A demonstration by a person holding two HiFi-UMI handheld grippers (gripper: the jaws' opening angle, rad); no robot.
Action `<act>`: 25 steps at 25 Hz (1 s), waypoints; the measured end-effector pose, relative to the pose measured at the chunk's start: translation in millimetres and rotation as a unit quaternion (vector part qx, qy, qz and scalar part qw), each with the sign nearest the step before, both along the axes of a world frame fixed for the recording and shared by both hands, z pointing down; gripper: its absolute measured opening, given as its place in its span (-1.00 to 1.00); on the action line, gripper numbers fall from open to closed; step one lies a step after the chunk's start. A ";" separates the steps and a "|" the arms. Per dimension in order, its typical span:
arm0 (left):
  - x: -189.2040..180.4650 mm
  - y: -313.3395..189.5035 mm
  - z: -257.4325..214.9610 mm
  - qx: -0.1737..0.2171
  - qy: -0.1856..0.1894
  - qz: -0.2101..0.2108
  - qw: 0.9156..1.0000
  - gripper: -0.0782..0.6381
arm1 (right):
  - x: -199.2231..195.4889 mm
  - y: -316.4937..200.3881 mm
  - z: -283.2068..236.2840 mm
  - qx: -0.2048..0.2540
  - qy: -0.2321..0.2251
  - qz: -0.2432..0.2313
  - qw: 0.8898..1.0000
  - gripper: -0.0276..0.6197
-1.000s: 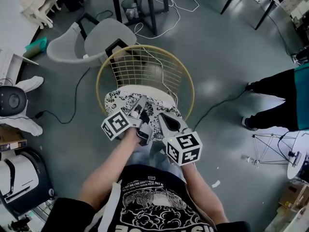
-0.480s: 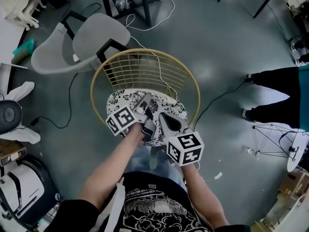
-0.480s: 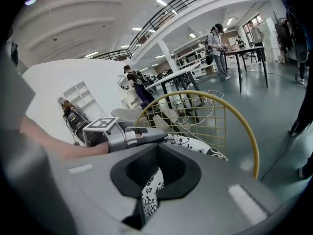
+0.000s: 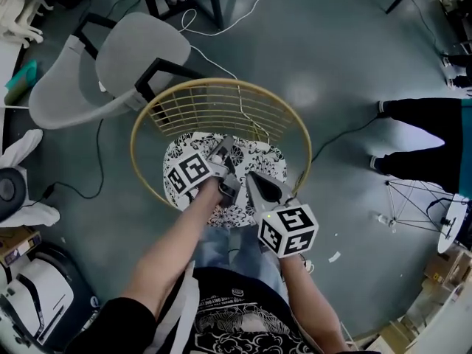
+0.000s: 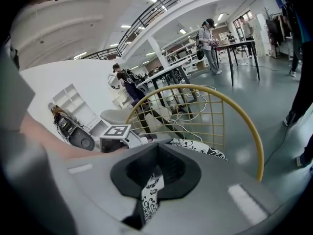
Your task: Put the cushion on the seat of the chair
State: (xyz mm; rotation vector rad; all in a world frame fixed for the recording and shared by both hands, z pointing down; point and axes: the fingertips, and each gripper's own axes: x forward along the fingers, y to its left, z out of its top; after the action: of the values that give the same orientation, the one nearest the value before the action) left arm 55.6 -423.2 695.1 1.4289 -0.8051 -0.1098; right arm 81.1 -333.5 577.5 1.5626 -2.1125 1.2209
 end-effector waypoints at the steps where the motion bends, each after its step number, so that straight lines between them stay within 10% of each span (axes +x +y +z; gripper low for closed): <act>1: 1.2 -2.4 2.3 0.000 0.002 0.004 1.000 -0.71 | -0.7 -2.7 1.4 -0.001 0.000 0.002 1.000 -0.93; 12: 3.5 -8.9 -11.1 0.017 0.011 0.044 0.999 -0.54 | -9.5 -14.0 2.2 -0.006 0.004 0.015 1.000 -0.93; 25: -9.3 14.7 -105.8 0.166 -0.037 0.099 0.980 -0.61 | -11.5 -19.9 -37.8 0.050 0.022 -0.020 0.998 -0.93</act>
State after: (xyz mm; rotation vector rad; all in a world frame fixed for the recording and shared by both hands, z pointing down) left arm 46.3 -408.5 589.3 1.8310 -0.7225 -0.0399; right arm 69.6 -353.4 539.7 1.5639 -2.1972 1.0738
